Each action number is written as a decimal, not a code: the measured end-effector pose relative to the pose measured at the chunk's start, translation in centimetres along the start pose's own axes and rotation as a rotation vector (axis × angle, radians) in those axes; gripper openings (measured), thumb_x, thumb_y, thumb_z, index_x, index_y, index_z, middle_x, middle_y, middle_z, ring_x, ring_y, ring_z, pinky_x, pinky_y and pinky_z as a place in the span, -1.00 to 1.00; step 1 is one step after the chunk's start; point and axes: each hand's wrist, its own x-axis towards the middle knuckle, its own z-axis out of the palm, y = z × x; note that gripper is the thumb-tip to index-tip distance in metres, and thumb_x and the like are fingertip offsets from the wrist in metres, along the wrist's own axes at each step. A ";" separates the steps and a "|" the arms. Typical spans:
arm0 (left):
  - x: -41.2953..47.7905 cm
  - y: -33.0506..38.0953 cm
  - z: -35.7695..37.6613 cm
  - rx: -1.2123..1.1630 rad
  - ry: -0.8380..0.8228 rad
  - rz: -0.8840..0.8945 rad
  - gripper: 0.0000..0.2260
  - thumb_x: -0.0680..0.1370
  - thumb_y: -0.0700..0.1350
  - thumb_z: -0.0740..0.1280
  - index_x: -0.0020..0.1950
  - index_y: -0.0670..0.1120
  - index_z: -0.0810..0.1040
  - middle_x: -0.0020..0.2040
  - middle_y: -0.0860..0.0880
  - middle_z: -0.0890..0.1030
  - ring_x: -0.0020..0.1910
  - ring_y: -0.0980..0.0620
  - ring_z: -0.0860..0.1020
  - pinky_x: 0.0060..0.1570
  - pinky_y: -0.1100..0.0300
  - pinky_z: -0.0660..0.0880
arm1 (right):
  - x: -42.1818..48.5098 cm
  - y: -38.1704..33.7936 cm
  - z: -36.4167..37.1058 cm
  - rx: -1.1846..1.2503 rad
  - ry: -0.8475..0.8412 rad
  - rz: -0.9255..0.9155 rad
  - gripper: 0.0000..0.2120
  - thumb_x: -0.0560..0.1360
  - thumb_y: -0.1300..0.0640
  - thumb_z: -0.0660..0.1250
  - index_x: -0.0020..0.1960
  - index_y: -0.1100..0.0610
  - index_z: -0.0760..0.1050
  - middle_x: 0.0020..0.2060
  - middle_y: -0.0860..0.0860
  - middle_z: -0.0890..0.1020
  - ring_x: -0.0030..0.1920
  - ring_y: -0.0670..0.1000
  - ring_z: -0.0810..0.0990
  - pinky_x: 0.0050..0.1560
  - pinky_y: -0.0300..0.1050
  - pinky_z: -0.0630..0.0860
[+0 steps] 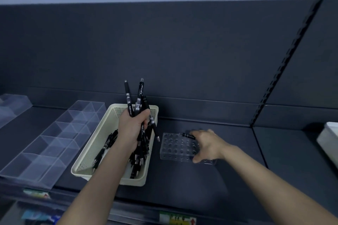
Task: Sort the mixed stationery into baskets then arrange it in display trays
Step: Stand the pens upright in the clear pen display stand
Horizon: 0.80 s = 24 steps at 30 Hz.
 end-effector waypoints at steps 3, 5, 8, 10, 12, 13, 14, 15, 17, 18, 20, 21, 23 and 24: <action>0.4 0.1 0.1 0.005 -0.018 0.010 -0.92 0.48 -0.22 0.40 -0.18 -0.10 0.55 -0.41 -0.02 0.52 -0.47 0.07 0.43 -0.40 0.19 0.43 | -0.5 0.3 0.0 0.070 0.006 -0.020 -0.43 0.29 -0.21 0.46 0.19 0.04 0.45 0.07 0.01 0.48 0.13 0.06 0.42 0.17 -0.10 0.38; 0.9 0.6 0.2 -0.014 -0.047 0.008 -0.93 0.48 -0.22 0.41 -0.14 -0.13 0.53 -0.40 -0.03 0.52 -0.47 0.08 0.44 -0.42 0.21 0.43 | -0.8 -0.3 -0.5 0.203 0.166 -0.018 -0.73 0.47 -0.14 0.33 -0.19 0.07 0.45 -0.16 0.00 0.45 -0.05 0.01 0.45 -0.06 -0.18 0.32; 1.3 1.1 0.4 -0.031 -0.078 0.017 -0.89 0.46 -0.20 0.43 -0.09 -0.12 0.53 -0.36 -0.04 0.53 -0.44 0.07 0.46 -0.42 0.22 0.45 | -0.8 -1.6 -1.9 0.497 0.408 0.060 -0.64 0.57 0.00 0.23 -0.34 0.17 0.41 -0.29 -0.02 0.40 -0.26 -0.03 0.44 -0.19 -0.10 0.31; 1.4 1.2 0.2 -0.036 -0.093 0.023 -0.89 0.46 -0.19 0.44 -0.09 -0.10 0.52 -0.38 -0.04 0.52 -0.44 0.06 0.45 -0.41 0.20 0.45 | -0.8 -3.0 -3.0 0.763 0.481 0.094 -0.70 0.56 0.02 0.23 -0.23 0.16 0.58 -0.28 -0.01 0.50 -0.31 0.00 0.48 -0.15 -0.04 0.43; 1.6 1.4 -0.2 -0.074 -0.107 0.016 -0.88 0.47 -0.21 0.43 -0.11 -0.10 0.50 -0.39 -0.05 0.51 -0.46 0.04 0.42 -0.40 0.16 0.42 | -0.6 -4.4 -4.0 0.915 0.524 0.092 -0.73 0.55 0.06 0.23 -0.23 0.07 0.63 -0.29 0.07 0.60 -0.32 0.00 0.51 -0.16 -0.08 0.45; 1.7 1.6 -0.5 -0.093 -0.111 0.011 -0.88 0.47 -0.22 0.42 -0.11 -0.11 0.50 -0.40 -0.05 0.50 -0.46 0.03 0.42 -0.40 0.15 0.41 | -0.4 -5.0 -4.4 0.945 0.529 0.080 -0.73 0.54 0.06 0.24 -0.26 0.04 0.63 -0.30 0.13 0.60 -0.33 -0.02 0.48 -0.20 -0.11 0.43; 1.9 1.7 -0.9 -0.103 -0.112 0.006 -0.88 0.47 -0.22 0.42 -0.12 -0.11 0.49 -0.41 -0.04 0.50 -0.47 0.04 0.42 -0.41 0.16 0.41 | -0.1 -5.5 -4.6 0.967 0.532 0.066 -0.72 0.55 0.05 0.26 -0.29 0.05 0.62 -0.33 0.18 0.56 -0.35 -0.04 0.46 -0.26 -0.16 0.42; 2.0 1.8 -1.2 -0.106 -0.113 0.002 -0.88 0.48 -0.23 0.42 -0.11 -0.11 0.49 -0.42 -0.03 0.50 -0.48 0.06 0.42 -0.43 0.18 0.42 | 0.3 -6.1 -4.7 0.979 0.536 0.054 -0.73 0.54 0.07 0.28 -0.29 0.09 0.61 -0.36 0.21 0.52 -0.38 -0.07 0.45 -0.32 -0.23 0.42; 2.2 2.0 -1.7 -0.107 -0.116 -0.002 -0.88 0.47 -0.22 0.42 -0.08 -0.12 0.50 -0.41 -0.02 0.52 -0.49 0.08 0.44 -0.45 0.21 0.44 | 1.1 -7.0 -4.4 0.959 0.562 0.056 -0.83 0.53 0.15 0.32 -0.21 0.18 0.57 -0.41 0.10 0.51 -0.46 -0.16 0.47 -0.43 -0.31 0.44; 2.3 1.9 -1.9 -0.099 -0.119 -0.002 -0.87 0.47 -0.22 0.43 -0.05 -0.13 0.51 -0.39 -0.02 0.53 -0.47 0.09 0.46 -0.44 0.23 0.45 | 1.5 -7.3 -4.0 0.925 0.574 0.068 -0.89 0.52 0.20 0.33 -0.18 0.16 0.55 -0.41 0.03 0.54 -0.48 -0.20 0.50 -0.43 -0.32 0.47; 2.3 1.7 -2.2 -0.067 -0.125 0.007 -0.86 0.47 -0.22 0.43 -0.03 -0.15 0.51 -0.37 -0.02 0.53 -0.45 0.09 0.46 -0.40 0.21 0.46 | 2.0 -7.9 -3.0 0.843 0.586 0.090 -0.89 0.51 0.25 0.34 -0.17 0.09 0.52 -0.36 -0.01 0.60 -0.42 -0.20 0.57 -0.35 -0.25 0.57; 2.3 1.4 -2.3 -0.051 -0.127 0.013 -0.86 0.47 -0.22 0.43 -0.03 -0.15 0.51 -0.38 -0.03 0.52 -0.44 0.07 0.45 -0.38 0.19 0.46 | 2.1 -8.1 -2.5 0.808 0.583 0.097 -0.89 0.51 0.25 0.33 -0.17 0.09 0.51 -0.34 -0.01 0.62 -0.36 -0.14 0.61 -0.28 -0.20 0.61; 2.3 1.0 -2.7 -0.028 -0.128 0.017 -0.87 0.46 -0.21 0.42 -0.05 -0.15 0.50 -0.39 -0.04 0.51 -0.44 0.04 0.43 -0.35 0.14 0.45 | 2.3 -8.2 -1.9 0.733 0.566 0.098 -0.94 0.52 0.24 0.33 -0.13 0.13 0.51 -0.28 0.03 0.64 -0.25 0.01 0.64 -0.15 -0.06 0.63; 2.4 0.9 -2.9 -0.017 -0.134 0.018 -0.87 0.46 -0.21 0.42 -0.07 -0.13 0.50 -0.40 -0.03 0.50 -0.44 0.04 0.43 -0.35 0.13 0.45 | 2.4 -8.2 -1.7 0.677 0.556 0.093 -0.97 0.52 0.22 0.32 -0.10 0.16 0.52 -0.25 0.07 0.64 -0.20 0.07 0.64 -0.10 0.00 0.62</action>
